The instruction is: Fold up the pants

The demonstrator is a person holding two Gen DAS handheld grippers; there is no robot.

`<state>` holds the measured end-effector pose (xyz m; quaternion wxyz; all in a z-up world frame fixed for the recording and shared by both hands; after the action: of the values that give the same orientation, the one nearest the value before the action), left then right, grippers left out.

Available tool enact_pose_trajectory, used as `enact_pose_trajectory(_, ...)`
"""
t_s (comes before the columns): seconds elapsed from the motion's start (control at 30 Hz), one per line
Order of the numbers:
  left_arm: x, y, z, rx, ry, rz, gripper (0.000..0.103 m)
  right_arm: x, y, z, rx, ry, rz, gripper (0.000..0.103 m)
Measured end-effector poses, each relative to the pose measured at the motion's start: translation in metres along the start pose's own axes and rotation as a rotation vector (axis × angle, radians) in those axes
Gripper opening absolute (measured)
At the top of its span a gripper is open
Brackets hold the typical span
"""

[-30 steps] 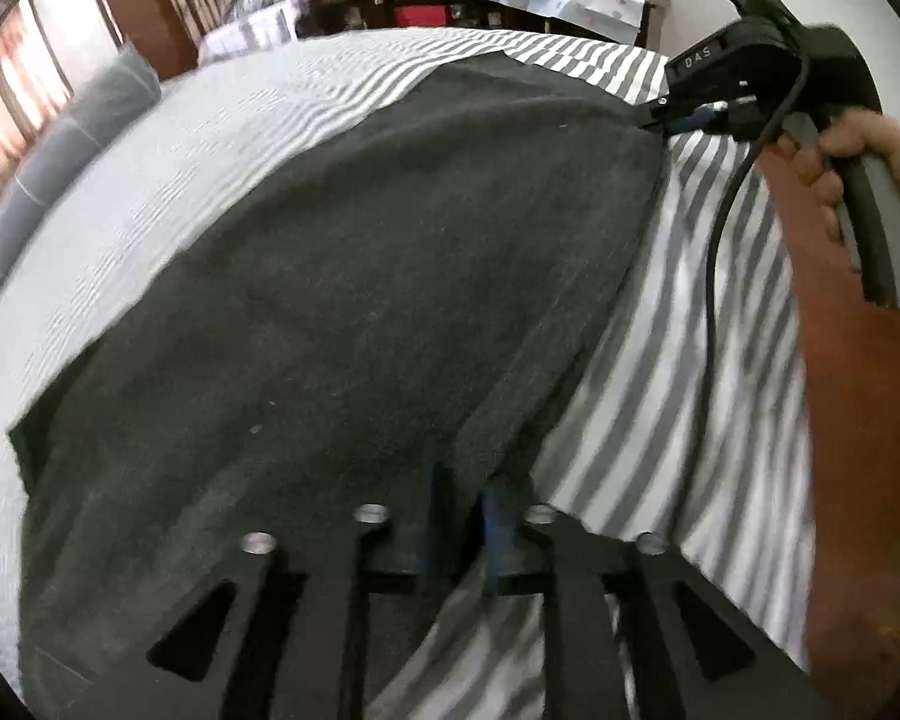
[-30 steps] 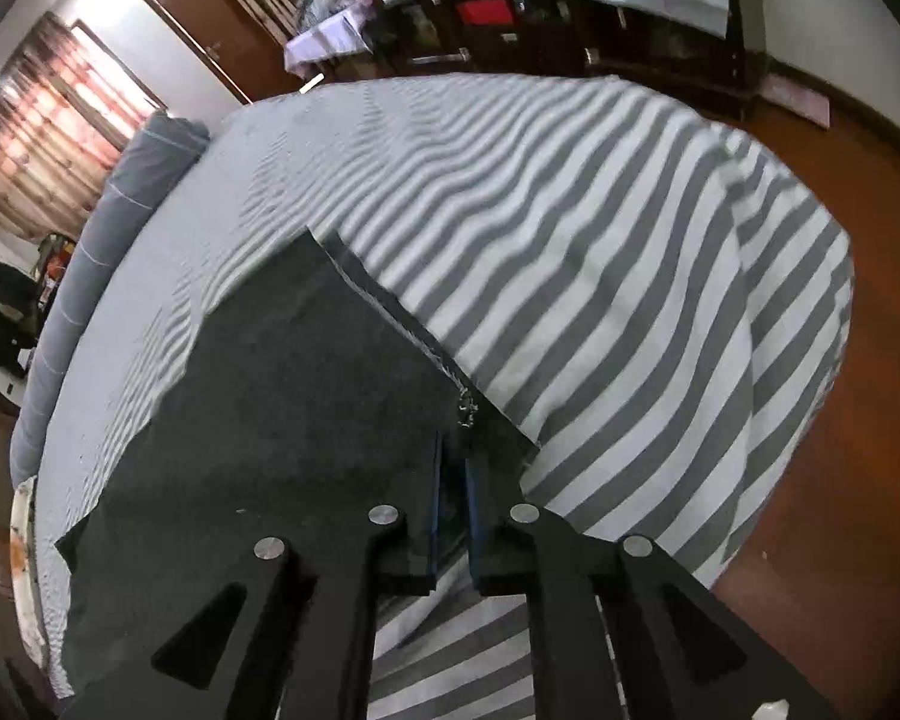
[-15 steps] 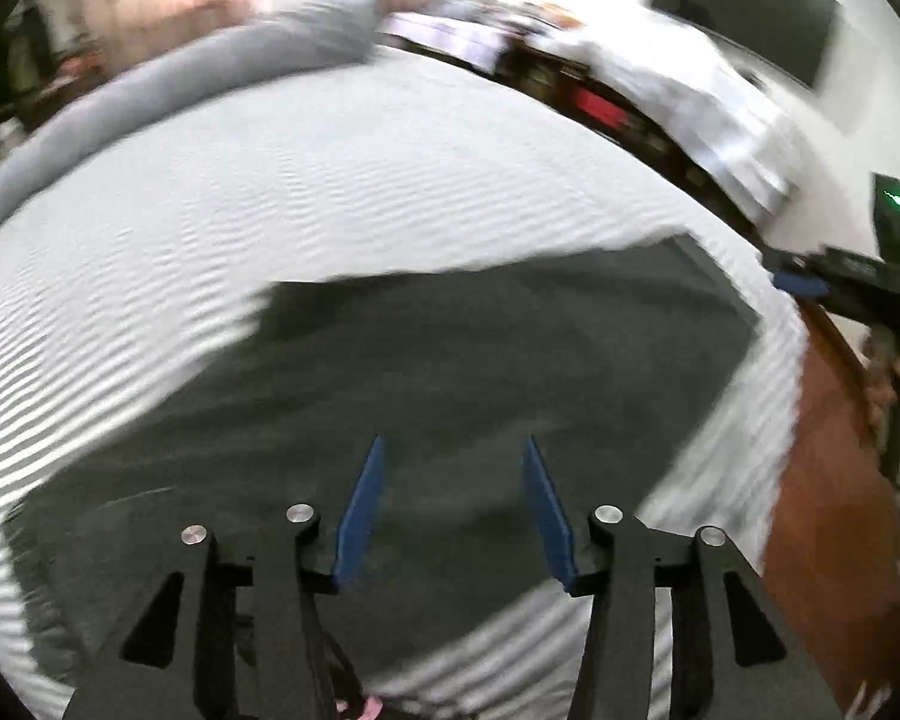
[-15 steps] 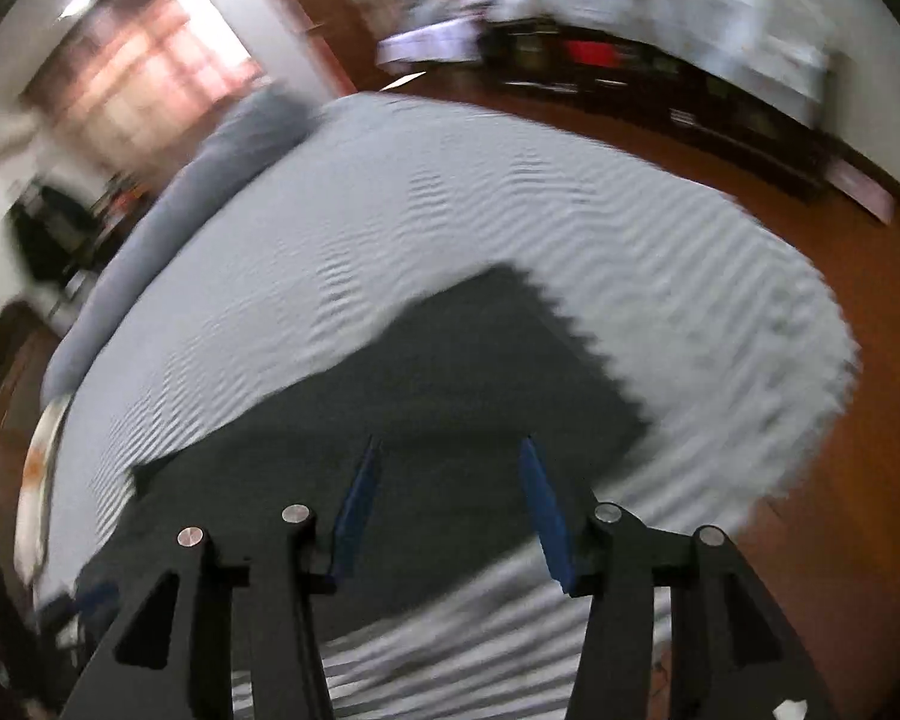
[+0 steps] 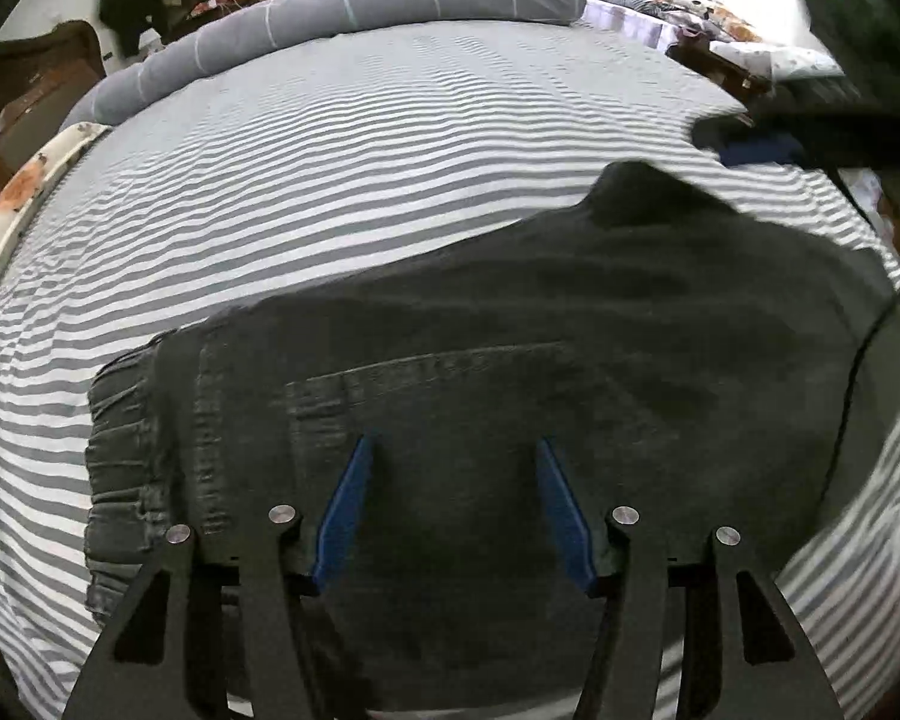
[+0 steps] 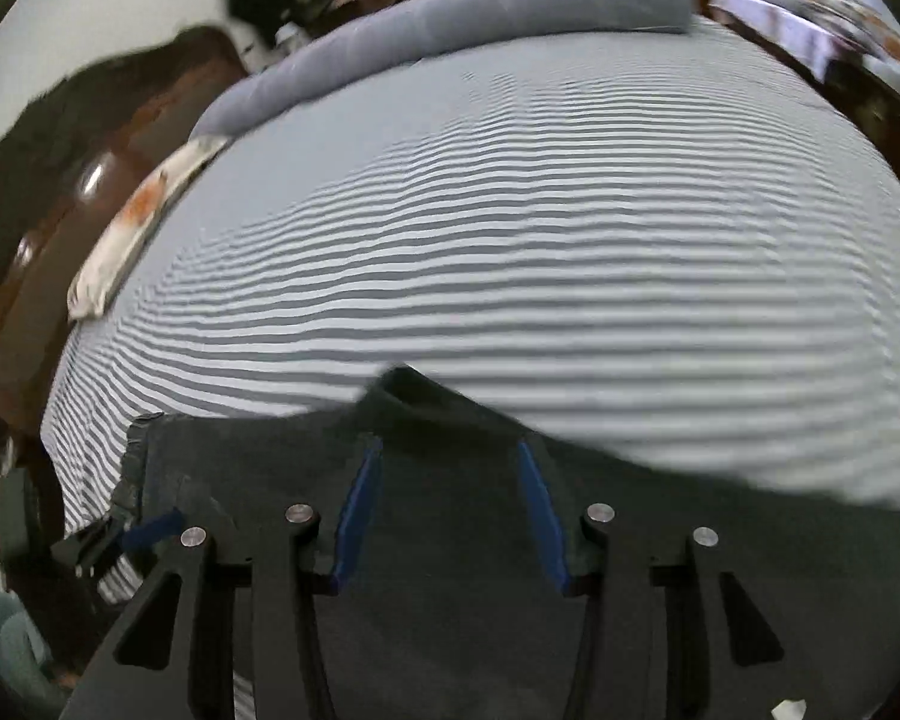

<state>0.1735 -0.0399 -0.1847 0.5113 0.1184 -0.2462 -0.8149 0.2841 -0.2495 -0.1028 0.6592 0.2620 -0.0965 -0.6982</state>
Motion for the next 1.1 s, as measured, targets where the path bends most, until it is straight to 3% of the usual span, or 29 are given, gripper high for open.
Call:
enact_pose_trajectory(0.17, -0.01, -0.002, -0.005, 0.021, -0.023, 0.006, 0.059, -0.025, 0.004, -0.05, -0.102, -0.009, 0.063, 0.044)
enact_pose_trajectory(0.2, -0.012, -0.003, -0.005, 0.028, -0.02, 0.002, 0.06, -0.026, 0.002, -0.058, -0.126, -0.009, 0.07, 0.041)
enact_pose_trajectory(0.27, -0.014, -0.002, -0.003, 0.037, -0.018, 0.007, 0.061, -0.029, -0.005, -0.064, -0.158, 0.009, 0.081, 0.025)
enact_pose_trajectory(0.3, -0.016, -0.001, -0.001, 0.042, -0.016, 0.01, 0.061, -0.03, -0.007, -0.064, -0.155, 0.014, 0.09, 0.012)
enact_pose_trajectory(0.43, -0.019, 0.011, 0.017, 0.11, -0.015, 0.015, 0.061, -0.036, 0.003, -0.052, -0.071, 0.022, 0.111, 0.003)
enact_pose_trajectory(0.53, -0.02, 0.015, 0.023, 0.129, -0.018, 0.009, 0.061, -0.035, 0.014, -0.056, -0.047, 0.002, 0.106, 0.003)
enact_pose_trajectory(0.63, -0.025, 0.006, 0.013, 0.079, -0.009, 0.024, 0.061, -0.031, 0.011, -0.077, -0.066, -0.048, 0.123, 0.002)
enact_pose_trajectory(0.77, -0.033, -0.006, -0.002, 0.036, -0.011, 0.051, 0.061, -0.024, 0.012, -0.083, -0.045, -0.047, 0.074, 0.003)
enact_pose_trajectory(0.87, -0.034, -0.007, -0.005, 0.036, 0.003, 0.035, 0.064, -0.023, 0.012, -0.08, -0.044, -0.057, 0.063, 0.009)
enact_pose_trajectory(0.97, -0.031, -0.006, -0.002, 0.028, 0.024, 0.035, 0.064, -0.02, 0.016, -0.06, -0.01, -0.082, 0.008, 0.033)
enact_pose_trajectory(1.1, -0.015, 0.002, 0.022, 0.093, 0.006, 0.016, 0.064, -0.022, 0.001, -0.019, 0.066, -0.056, -0.036, 0.035)
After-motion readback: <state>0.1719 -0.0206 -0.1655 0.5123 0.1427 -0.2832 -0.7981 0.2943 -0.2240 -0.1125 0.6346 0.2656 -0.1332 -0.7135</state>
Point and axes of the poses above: each gripper's, at about its wrist camera, not at the fingertips, and z roughly against the way its jaws point, x to its right, y to its top, the point moved 8 cm from there along -z, roughly the way its jaws point, and after that the axes turned 5 degrees about -y, right-handed, at the moved point
